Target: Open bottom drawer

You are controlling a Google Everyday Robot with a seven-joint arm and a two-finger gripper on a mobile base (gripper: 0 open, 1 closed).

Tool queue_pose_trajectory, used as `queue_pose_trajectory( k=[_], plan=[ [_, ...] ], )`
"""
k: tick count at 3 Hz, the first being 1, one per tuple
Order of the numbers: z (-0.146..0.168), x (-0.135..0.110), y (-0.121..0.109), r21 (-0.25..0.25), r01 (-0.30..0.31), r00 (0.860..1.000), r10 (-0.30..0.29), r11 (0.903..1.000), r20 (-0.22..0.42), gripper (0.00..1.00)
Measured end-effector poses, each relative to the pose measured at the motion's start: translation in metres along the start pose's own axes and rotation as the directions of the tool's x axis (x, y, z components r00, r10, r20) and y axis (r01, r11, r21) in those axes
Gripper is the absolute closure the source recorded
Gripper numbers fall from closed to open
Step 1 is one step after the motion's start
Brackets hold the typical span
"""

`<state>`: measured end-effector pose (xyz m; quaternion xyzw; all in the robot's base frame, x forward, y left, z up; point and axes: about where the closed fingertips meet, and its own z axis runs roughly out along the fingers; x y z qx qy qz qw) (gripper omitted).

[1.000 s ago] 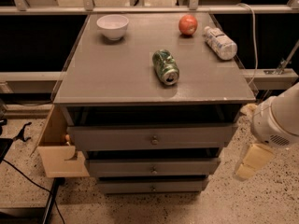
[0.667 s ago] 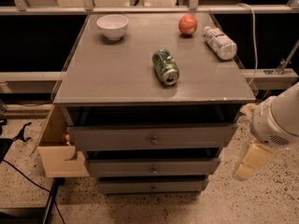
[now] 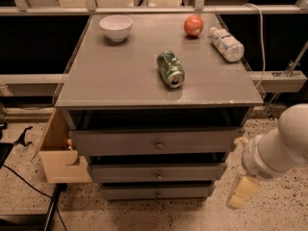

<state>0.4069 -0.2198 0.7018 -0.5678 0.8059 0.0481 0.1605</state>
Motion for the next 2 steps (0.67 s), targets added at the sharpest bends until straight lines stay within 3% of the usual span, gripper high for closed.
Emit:
queue_pose_trajectory(
  k=[1, 2],
  plan=[
    [0.077, 0.028, 0.02, -0.029, -0.009, 1.0, 0.01, 0.9995, 0.017, 0.0],
    [0.131, 0.047, 0.032, -0.046, -0.017, 0.999, 0.018, 0.9988, 0.028, 0.0]
  ],
)
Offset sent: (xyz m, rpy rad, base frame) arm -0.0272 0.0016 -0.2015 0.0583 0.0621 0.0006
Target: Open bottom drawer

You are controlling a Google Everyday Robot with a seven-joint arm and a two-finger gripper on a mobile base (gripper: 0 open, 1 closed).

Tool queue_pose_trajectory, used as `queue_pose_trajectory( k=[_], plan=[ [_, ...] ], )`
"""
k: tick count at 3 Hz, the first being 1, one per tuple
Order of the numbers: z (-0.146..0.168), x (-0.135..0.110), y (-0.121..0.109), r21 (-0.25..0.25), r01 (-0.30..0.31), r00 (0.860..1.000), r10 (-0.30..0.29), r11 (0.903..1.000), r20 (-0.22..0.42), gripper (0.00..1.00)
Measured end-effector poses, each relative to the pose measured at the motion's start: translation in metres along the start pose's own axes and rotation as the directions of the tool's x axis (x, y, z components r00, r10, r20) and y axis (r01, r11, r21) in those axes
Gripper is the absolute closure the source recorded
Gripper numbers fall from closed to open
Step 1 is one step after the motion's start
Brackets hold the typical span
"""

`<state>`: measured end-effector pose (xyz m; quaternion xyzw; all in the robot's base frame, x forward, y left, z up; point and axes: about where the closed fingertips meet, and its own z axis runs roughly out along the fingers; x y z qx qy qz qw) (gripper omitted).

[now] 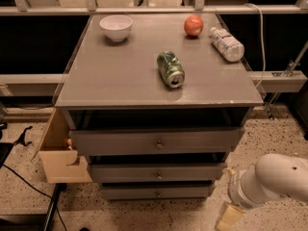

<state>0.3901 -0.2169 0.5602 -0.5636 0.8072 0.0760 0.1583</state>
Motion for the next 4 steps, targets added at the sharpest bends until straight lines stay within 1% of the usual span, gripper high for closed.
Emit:
queue_pose_trajectory(
  k=[1, 2, 3, 4],
  plan=[
    [0.001, 0.0, -0.001, 0.002, 0.001, 1.0, -0.001, 1.0, -0.001, 0.0],
    [0.028, 0.003, -0.015, 0.027, 0.008, 1.0, -0.008, 0.9996, 0.026, 0.0],
    [0.074, 0.014, -0.028, 0.054, 0.017, 0.998, -0.021, 0.9984, 0.06, 0.0],
    [0.165, 0.044, -0.04, 0.03, 0.008, 0.996, -0.01, 0.9995, 0.083, 0.0]
  ],
)
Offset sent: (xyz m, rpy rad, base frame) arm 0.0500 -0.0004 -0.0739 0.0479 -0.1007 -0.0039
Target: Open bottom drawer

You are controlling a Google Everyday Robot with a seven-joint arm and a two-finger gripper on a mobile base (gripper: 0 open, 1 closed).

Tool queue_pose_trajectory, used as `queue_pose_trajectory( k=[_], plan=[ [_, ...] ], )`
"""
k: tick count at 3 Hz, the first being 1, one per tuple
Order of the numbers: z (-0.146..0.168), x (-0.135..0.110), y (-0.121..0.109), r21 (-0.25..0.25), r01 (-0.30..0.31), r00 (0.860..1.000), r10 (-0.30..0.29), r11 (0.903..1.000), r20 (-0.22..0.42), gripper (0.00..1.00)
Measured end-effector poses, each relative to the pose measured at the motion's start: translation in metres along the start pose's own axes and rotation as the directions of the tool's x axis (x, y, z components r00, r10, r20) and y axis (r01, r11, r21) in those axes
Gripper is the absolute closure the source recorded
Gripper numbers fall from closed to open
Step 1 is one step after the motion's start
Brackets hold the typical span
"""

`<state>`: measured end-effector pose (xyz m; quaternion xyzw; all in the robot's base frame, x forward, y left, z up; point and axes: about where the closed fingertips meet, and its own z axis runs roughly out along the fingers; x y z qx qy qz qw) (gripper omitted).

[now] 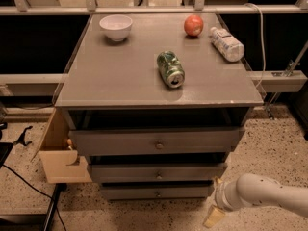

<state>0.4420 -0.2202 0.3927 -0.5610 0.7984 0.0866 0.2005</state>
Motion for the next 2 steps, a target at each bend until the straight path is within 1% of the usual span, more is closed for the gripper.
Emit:
queue_pose_trajectory(
  k=[1, 2],
  plan=[
    [0.0, 0.0, 0.0, 0.0, 0.0, 1.0, 0.0, 1.0, 0.0, 0.0],
    [0.021, 0.003, 0.01, -0.032, 0.007, 1.0, -0.007, 0.9995, 0.003, 0.0]
  ],
)
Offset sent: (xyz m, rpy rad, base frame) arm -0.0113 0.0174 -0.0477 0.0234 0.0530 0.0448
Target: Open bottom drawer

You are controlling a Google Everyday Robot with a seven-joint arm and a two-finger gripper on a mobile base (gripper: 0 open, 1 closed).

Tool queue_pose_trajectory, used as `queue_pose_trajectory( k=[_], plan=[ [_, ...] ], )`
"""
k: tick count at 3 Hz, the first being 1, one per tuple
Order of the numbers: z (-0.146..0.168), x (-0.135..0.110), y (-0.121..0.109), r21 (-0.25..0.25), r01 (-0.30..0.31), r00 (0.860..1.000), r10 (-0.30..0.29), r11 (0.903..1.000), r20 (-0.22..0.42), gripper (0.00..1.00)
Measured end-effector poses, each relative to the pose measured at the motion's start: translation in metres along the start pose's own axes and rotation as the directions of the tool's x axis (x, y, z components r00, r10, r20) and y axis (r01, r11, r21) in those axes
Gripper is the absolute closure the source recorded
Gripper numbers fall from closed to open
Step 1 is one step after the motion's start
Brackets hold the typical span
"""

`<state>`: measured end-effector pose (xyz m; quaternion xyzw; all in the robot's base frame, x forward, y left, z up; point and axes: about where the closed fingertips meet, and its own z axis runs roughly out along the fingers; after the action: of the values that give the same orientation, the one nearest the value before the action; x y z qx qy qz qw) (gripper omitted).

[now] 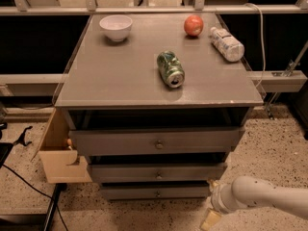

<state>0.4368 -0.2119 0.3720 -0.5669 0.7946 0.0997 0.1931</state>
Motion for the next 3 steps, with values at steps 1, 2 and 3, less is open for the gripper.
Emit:
queue_pose_trajectory(
  k=[1, 2, 3],
  plan=[
    [0.031, 0.008, 0.01, -0.028, 0.009, 1.0, -0.008, 0.9996, 0.019, 0.0],
    [0.068, 0.017, 0.021, -0.054, 0.025, 0.998, -0.022, 0.9982, 0.063, 0.0],
    [0.102, 0.024, 0.028, -0.073, 0.041, 0.992, -0.031, 0.9965, 0.123, 0.0]
  ],
)
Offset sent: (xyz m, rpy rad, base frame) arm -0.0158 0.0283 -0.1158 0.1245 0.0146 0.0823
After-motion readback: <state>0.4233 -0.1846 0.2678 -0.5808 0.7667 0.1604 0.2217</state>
